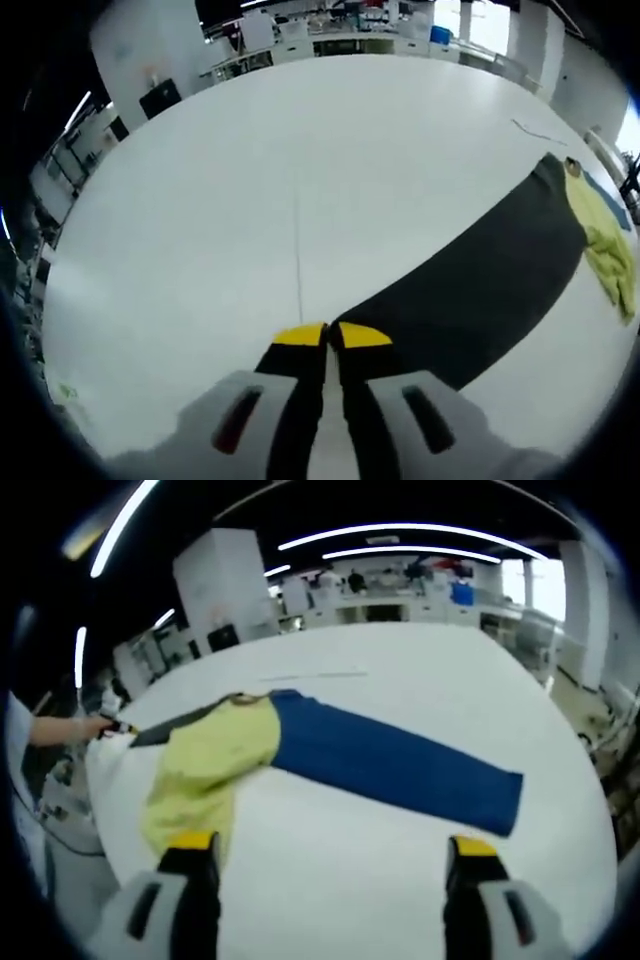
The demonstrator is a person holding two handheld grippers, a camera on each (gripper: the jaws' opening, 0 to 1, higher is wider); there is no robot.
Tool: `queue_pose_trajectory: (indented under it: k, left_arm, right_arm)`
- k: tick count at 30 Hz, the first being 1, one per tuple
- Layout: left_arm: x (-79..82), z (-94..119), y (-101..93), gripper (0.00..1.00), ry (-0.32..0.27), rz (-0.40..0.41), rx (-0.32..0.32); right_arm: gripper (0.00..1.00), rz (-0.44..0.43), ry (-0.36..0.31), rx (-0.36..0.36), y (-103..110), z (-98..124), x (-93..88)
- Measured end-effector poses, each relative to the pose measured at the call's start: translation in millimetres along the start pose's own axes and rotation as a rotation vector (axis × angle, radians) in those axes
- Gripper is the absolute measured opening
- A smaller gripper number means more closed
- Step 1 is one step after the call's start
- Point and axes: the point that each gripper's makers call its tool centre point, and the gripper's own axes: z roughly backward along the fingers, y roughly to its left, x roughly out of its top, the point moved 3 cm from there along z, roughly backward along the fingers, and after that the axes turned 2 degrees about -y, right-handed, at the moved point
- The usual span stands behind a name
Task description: Fold the garment on the visible template until the final outline fits inside the template.
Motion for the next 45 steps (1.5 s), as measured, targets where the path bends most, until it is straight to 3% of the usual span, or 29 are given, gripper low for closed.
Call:
queue_pose_trajectory:
  k: [5,8,15,22,27,29,38,45]
  left_arm:
    - [-2.0,3,-4.7,0.33,-0.014,-0.056,-0.048]
    - [4.6,2,-13.5,0.44,-0.065,-0.113,-0.126]
    - [8.1,30,-48.1,0.70,-0.200,-0.087,-0.252]
    - [14.2,64,-88.6,0.75,-0.324,-0.034,-0.398]
    - [11.4,95,-117.8,0.74,-0.381,-0.031,-0.443]
    - [9.5,96,-117.4,0.74,-0.388,-0.034,-0.446]
    - [-11.4,128,-179.9,0.73,-0.393,-0.094,-0.525]
    - [-29.4,146,-228.5,0.72,-0.393,-0.140,-0.587]
  right_arm:
    - [0.94,0.004,-0.007,0.001,2,2,3.5]
    - [0.94,0.003,-0.010,0.004,4,2,3.8]
    - [0.94,0.018,-0.009,0.023,12,1,3.5]
    - [0.92,0.030,-0.019,0.035,18,1,4.6]
    - [0.89,0.049,-0.038,0.050,21,1,7.9]
    - [0.89,0.053,-0.040,0.053,23,1,8.1]
    - [0.87,0.064,-0.051,0.090,36,3,9.6]
    - [0.82,0.083,-0.039,0.118,45,-2,0.1]
